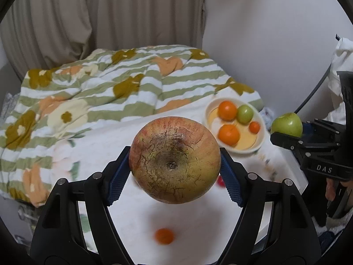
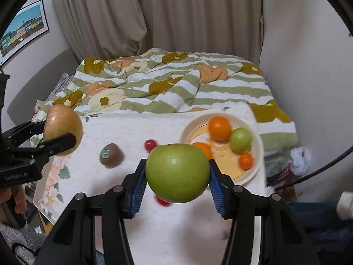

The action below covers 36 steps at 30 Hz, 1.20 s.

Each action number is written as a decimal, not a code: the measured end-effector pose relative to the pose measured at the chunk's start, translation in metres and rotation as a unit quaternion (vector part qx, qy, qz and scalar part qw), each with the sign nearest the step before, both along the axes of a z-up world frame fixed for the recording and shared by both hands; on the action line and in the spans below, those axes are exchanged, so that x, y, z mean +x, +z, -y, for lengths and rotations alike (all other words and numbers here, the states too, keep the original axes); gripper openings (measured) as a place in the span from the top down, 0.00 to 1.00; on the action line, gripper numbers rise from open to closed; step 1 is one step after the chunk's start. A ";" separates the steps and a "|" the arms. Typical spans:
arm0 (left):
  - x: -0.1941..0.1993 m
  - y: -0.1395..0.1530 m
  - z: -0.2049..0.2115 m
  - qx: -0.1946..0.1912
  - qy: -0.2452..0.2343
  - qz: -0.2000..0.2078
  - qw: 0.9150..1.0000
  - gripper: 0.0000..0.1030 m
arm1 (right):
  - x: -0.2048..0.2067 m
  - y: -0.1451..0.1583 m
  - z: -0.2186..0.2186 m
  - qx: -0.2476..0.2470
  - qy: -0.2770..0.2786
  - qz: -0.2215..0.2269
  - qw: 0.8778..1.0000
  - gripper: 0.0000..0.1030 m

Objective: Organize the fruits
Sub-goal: 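Carry the green apple into the bowl with the right tool while the left tool carries the large apple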

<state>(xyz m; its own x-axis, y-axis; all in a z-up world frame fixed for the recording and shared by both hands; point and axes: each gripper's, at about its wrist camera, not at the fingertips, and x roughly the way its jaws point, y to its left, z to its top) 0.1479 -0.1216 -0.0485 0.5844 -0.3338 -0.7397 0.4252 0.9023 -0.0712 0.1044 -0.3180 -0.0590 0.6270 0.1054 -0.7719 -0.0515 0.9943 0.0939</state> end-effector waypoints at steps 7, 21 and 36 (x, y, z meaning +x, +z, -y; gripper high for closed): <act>0.021 -0.004 0.071 -0.010 0.007 -0.008 1.000 0.19 | 0.011 0.001 0.059 0.008 0.018 0.006 1.000 0.52; 0.081 -0.028 0.151 0.018 -0.024 -0.038 0.999 0.19 | 0.044 -0.030 0.115 0.031 0.021 -0.023 0.999 0.53; 0.147 -0.106 0.183 0.070 -0.093 -0.105 0.988 0.19 | 0.067 -0.062 0.127 0.048 -0.057 -0.054 0.996 0.52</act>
